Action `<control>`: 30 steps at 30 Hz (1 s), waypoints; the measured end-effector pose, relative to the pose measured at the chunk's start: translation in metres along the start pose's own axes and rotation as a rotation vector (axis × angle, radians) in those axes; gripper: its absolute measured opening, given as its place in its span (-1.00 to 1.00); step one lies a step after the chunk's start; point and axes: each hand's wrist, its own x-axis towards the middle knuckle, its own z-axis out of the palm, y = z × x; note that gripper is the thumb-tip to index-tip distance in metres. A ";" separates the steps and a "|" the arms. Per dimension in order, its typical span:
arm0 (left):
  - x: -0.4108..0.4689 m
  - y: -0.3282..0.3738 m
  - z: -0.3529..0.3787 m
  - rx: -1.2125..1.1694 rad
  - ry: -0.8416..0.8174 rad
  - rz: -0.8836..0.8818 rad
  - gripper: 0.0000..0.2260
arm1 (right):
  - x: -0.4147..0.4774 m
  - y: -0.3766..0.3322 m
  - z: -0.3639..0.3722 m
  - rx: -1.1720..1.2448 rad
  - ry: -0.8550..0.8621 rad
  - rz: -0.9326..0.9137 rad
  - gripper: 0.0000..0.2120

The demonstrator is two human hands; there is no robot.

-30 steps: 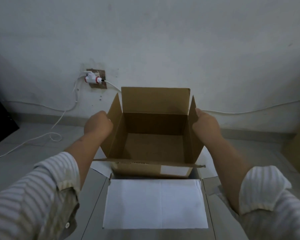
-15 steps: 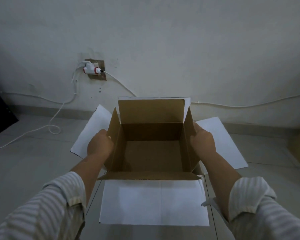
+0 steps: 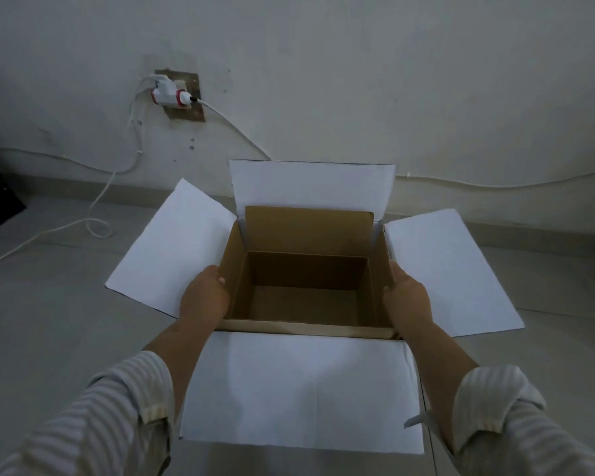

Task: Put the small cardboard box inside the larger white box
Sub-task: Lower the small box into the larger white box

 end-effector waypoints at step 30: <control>-0.079 -0.034 0.005 0.518 -0.124 0.247 -0.08 | -0.104 0.015 0.026 -0.331 -0.242 -0.028 -0.37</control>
